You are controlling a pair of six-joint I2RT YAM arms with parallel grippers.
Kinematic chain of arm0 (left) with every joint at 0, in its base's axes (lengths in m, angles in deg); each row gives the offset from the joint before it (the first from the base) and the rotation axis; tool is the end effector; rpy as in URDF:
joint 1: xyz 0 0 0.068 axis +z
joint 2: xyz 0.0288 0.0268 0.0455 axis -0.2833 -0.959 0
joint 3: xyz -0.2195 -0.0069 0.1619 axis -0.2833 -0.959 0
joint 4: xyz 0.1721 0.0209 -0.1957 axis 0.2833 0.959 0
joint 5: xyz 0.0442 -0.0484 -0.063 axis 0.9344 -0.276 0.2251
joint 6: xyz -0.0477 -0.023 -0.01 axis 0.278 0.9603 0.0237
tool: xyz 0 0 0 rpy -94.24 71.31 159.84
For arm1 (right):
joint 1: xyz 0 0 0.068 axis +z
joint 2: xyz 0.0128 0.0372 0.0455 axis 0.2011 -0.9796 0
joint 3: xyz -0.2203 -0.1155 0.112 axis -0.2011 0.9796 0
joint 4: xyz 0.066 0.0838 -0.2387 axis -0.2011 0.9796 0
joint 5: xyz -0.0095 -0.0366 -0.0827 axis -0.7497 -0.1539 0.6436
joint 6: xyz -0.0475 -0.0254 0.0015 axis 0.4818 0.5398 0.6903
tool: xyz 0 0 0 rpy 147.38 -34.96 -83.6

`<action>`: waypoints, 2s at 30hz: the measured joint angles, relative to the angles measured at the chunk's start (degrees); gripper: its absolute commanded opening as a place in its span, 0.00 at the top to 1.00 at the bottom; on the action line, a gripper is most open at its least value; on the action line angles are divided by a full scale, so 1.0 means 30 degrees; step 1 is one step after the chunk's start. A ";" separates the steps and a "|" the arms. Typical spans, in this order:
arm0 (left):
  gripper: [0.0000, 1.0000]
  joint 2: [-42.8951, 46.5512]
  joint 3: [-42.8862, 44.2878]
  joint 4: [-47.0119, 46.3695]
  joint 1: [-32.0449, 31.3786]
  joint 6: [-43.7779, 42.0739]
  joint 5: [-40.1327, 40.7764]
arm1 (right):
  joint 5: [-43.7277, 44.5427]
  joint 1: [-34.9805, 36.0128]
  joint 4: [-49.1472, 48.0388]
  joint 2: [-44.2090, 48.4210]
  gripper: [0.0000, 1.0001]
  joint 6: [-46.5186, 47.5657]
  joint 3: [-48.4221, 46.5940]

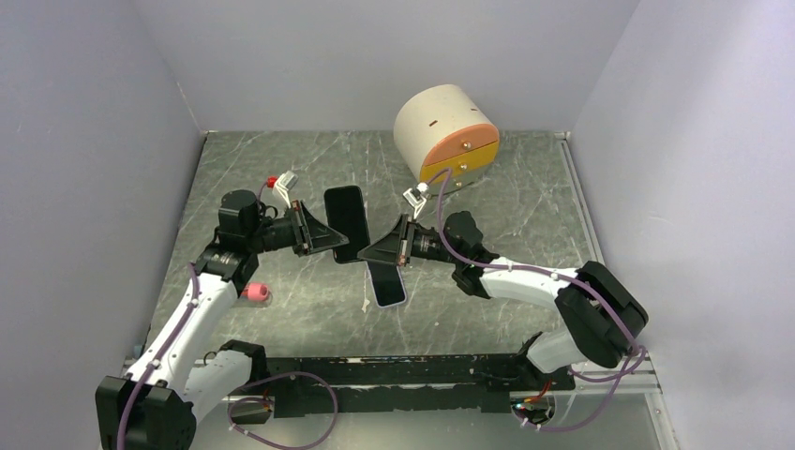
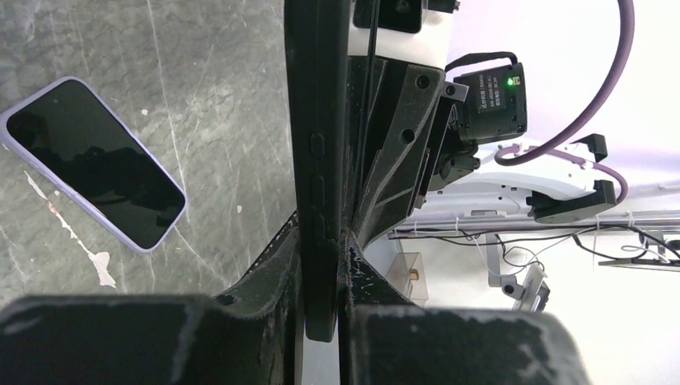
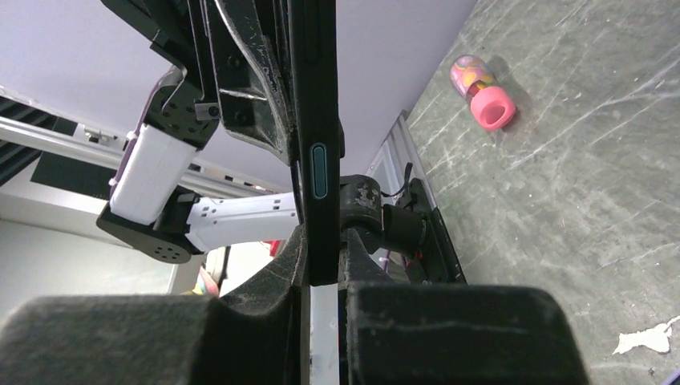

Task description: Put the phone into the phone case

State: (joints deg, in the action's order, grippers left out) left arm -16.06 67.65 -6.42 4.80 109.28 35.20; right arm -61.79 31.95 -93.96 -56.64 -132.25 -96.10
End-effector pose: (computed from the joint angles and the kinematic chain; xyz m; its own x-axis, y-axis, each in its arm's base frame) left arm 0.1967 -0.0698 0.2989 -0.8716 -0.2928 -0.3932 0.2971 0.3223 -0.8988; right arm 0.2025 0.2214 0.2482 -0.8918 0.1805 -0.4149 -0.4164 0.0311 0.9086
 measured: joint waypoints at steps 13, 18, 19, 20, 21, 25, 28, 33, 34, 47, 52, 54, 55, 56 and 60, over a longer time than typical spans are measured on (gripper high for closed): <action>0.51 -0.0284 0.1144 0.4503 -0.0022 -0.2484 0.2353 | 0.1246 -0.0248 0.1617 0.0058 1.00 0.1260 0.0000; 0.54 -0.1311 0.1319 0.4539 -0.0022 -0.2790 0.2732 | 0.1217 -0.0160 0.2033 -0.0029 1.00 0.1421 0.0000; 0.59 -0.1515 0.1319 0.4539 -0.0022 -0.2790 0.2761 | 0.1217 -0.0131 0.2033 -0.0044 1.00 0.1421 0.0000; 0.66 -0.1712 0.1311 0.4546 -0.0022 -0.2790 0.2776 | 0.1209 -0.0095 0.2025 -0.0066 1.00 0.1413 0.0000; 0.77 -0.1865 0.1311 0.4546 -0.0022 -0.2798 0.2798 | 0.1202 -0.0051 0.2025 -0.0102 1.00 0.1413 0.0000; 0.88 -0.1894 0.1311 0.4546 0.0007 -0.2914 0.2878 | 0.1290 -0.0007 0.2244 -0.0452 1.00 0.1413 0.0022; 0.73 -0.1800 0.1311 0.4728 0.0007 -0.3206 0.3140 | 0.1370 0.0029 0.2251 -0.0634 1.00 0.1399 0.0022; 0.38 -0.1515 0.1370 0.5748 -0.0022 -0.3869 0.4277 | 0.1603 0.0379 0.2404 -0.0656 1.00 0.1450 0.0022; 0.29 -0.1443 0.1443 0.6033 -0.0022 -0.4095 0.4539 | 0.1632 0.0423 0.2557 -0.0685 1.00 0.1479 0.0022; 0.06 0.2244 0.4342 1.0826 -0.0022 -0.7402 1.2968 | 0.4182 0.2317 0.7439 -0.3708 1.00 0.2331 -0.2251; 0.06 0.3300 0.4473 1.2101 -0.0022 -0.7978 1.6684 | 0.4568 0.3257 0.8502 -0.5989 1.00 0.2091 -0.3869; 0.06 0.3512 0.4473 1.2429 -0.0022 -0.8123 1.7507 | 0.4714 0.3483 0.8714 -0.6572 1.00 0.1756 -0.4065; 0.06 0.3614 0.4473 1.2524 -0.0022 -0.8189 1.7799 | 0.4830 0.3555 0.8757 -0.6819 1.00 0.1603 -0.4102; 0.06 0.3716 0.4473 1.2597 -0.0022 -0.8240 1.8010 | 0.4911 0.3606 0.8779 -0.7038 1.00 0.1421 -0.4124; 0.06 0.4175 0.4473 1.2713 -0.0022 -0.8335 1.8629 | 0.4976 0.3665 0.8801 -0.7919 0.98 0.0525 -0.4167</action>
State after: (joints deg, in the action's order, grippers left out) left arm -3.54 81.07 31.72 4.73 84.28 91.09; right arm -46.87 42.94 -67.55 -80.40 -130.67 -108.61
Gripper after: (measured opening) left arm 0.942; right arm 0.126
